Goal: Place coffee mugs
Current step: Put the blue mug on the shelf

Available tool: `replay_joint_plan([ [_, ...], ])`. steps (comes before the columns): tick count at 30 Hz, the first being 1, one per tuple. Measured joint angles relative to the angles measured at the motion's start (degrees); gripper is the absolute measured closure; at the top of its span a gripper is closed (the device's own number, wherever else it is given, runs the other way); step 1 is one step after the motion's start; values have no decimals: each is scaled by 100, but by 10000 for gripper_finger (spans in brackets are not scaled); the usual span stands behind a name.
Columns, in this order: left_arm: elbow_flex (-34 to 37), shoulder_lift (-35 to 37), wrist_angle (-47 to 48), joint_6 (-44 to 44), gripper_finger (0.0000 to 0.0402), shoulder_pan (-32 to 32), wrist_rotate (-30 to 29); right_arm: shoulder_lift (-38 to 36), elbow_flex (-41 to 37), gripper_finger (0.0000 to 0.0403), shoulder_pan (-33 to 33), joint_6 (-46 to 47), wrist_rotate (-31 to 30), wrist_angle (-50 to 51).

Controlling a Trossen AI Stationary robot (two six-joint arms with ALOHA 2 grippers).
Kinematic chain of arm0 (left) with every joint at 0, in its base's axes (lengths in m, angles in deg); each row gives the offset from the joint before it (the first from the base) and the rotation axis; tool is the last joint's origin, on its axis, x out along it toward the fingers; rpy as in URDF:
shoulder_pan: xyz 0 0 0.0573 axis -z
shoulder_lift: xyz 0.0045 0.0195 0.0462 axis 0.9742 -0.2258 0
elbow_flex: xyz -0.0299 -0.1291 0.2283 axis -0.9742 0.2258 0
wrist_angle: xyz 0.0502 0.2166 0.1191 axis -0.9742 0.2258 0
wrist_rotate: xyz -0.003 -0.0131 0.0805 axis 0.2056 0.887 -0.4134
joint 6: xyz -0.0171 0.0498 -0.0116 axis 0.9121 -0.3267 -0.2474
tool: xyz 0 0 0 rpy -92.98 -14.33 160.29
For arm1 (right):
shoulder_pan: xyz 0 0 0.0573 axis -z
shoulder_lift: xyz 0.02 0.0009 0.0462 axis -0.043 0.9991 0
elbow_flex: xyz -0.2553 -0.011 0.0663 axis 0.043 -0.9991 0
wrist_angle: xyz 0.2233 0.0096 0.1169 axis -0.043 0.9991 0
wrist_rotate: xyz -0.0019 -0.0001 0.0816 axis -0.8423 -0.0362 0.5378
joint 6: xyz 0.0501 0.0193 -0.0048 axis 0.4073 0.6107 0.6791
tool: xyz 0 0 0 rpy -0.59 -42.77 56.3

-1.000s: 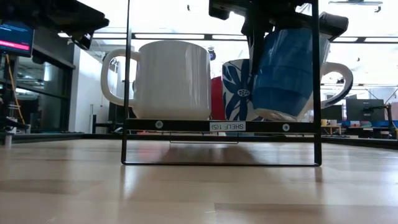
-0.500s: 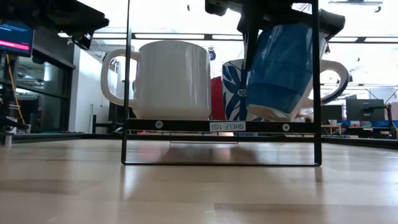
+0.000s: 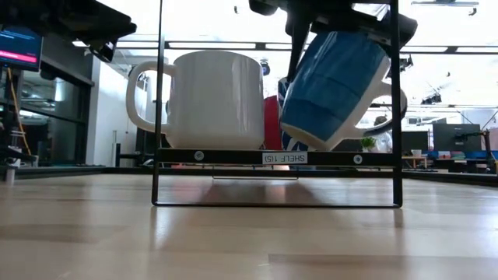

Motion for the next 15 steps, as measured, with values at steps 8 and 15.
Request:
replay_joint_plan([
  [8, 0, 0, 1, 0, 343, 0, -1, -9, 0, 363, 0, 147, -3, 42],
  [15, 0, 0, 1, 0, 343, 1, -1, -11, 0, 371, 22, 105, 9, 145],
])
